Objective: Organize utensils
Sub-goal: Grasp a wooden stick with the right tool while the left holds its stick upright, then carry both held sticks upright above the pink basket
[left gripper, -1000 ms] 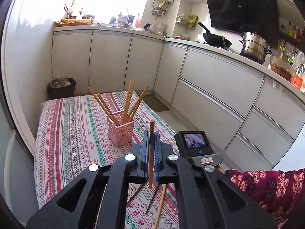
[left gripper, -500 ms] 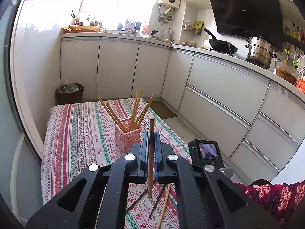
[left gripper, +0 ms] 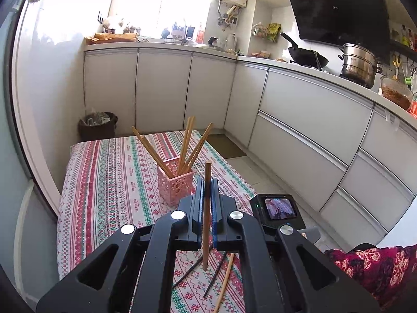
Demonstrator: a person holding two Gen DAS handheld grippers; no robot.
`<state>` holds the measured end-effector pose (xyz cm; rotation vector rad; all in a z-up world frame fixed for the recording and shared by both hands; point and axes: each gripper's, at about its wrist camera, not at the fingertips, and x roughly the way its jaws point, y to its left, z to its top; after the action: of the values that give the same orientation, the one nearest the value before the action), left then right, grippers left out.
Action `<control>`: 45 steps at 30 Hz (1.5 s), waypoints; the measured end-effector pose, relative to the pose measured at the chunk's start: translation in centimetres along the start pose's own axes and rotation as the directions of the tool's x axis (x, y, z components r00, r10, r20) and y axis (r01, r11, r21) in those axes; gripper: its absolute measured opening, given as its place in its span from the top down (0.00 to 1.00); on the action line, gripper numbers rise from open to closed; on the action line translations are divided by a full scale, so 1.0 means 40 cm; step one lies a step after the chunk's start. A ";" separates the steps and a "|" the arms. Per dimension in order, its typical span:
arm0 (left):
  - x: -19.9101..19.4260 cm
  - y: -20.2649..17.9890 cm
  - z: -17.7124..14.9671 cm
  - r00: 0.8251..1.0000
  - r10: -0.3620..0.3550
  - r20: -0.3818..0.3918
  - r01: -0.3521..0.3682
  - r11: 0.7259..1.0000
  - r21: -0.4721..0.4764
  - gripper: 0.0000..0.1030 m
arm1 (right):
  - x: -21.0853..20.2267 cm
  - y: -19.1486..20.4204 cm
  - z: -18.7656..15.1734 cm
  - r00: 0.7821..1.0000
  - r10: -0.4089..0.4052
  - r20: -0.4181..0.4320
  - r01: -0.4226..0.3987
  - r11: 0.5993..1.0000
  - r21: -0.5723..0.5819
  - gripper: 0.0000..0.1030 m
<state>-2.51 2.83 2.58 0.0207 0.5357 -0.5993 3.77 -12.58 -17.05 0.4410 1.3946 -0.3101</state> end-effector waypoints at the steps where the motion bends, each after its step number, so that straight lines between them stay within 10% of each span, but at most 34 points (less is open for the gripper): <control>1: 0.003 0.001 0.000 1.000 -0.001 -0.003 0.001 1.000 -0.001 0.96 | 0.004 0.020 -0.001 0.999 -0.035 0.017 0.036 0.999 -0.033 0.35; 5: 0.013 0.012 -0.001 1.000 0.001 -0.013 -0.001 1.000 -0.012 0.96 | -0.005 0.066 0.001 0.997 -0.056 0.058 0.064 0.989 -0.132 0.90; 19: 0.015 0.002 0.002 1.000 0.007 -0.003 -0.007 1.000 -0.025 0.96 | -0.154 -0.127 0.025 0.955 0.228 0.191 -0.218 0.973 -0.076 0.93; 31: -0.004 -0.009 0.127 0.989 -0.030 0.142 0.045 0.993 -0.106 0.96 | -0.523 -0.213 0.008 0.762 0.421 0.492 -0.319 0.905 -0.280 0.93; 41: 0.089 -0.017 0.345 0.974 0.107 0.200 -0.099 0.994 -0.047 0.96 | -0.753 -0.220 0.143 0.605 0.531 0.593 -0.395 0.847 -0.355 0.92; 45: 0.174 0.011 0.389 0.963 0.169 0.211 -0.163 0.985 -0.048 0.96 | -0.767 -0.205 0.199 0.577 0.550 0.604 -0.412 0.834 -0.367 0.92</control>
<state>9.91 -3.16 12.58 -0.0275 0.3293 -0.4229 2.15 -25.03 13.18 0.4675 0.5032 0.1225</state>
